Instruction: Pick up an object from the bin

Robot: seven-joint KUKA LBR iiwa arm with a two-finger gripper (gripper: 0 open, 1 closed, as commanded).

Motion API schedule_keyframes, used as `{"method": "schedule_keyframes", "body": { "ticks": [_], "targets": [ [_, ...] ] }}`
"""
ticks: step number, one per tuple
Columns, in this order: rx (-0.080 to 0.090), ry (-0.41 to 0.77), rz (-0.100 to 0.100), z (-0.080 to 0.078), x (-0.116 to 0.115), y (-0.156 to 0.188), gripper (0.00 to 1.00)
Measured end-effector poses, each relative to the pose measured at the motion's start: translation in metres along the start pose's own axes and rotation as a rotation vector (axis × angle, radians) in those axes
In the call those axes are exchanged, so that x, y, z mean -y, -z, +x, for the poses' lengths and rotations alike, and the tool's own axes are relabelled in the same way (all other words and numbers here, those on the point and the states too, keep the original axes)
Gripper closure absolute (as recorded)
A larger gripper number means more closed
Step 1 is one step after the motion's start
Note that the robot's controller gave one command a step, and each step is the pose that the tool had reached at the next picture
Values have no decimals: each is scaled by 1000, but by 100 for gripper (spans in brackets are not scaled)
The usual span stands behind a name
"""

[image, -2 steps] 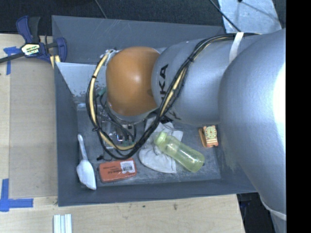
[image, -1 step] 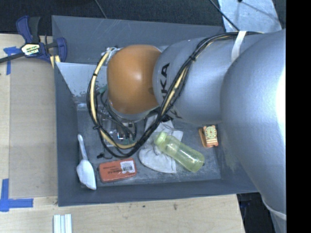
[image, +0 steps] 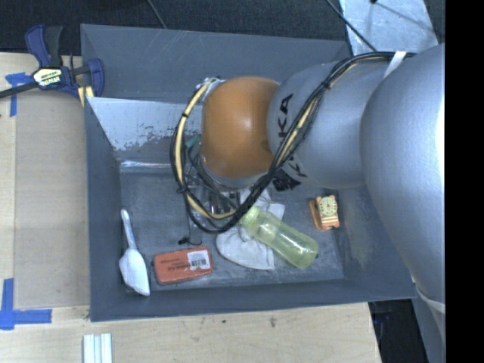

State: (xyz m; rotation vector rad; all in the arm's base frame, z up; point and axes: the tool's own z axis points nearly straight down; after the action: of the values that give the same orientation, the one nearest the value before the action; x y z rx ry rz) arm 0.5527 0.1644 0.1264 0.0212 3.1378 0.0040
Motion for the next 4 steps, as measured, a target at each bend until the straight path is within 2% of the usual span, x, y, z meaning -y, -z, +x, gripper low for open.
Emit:
{"method": "schedule_keyframes", "body": {
  "ticks": [1, 2, 3, 4],
  "targets": [
    [1, 0, 5, 4, 26, -42, 0],
    [1, 23, -4, 13, 60, -52, 0],
    [-8, 50, 8, 13, 78, -14, 0],
    [10, 64, -1, -2, 82, 5, 0]
  ]
}}
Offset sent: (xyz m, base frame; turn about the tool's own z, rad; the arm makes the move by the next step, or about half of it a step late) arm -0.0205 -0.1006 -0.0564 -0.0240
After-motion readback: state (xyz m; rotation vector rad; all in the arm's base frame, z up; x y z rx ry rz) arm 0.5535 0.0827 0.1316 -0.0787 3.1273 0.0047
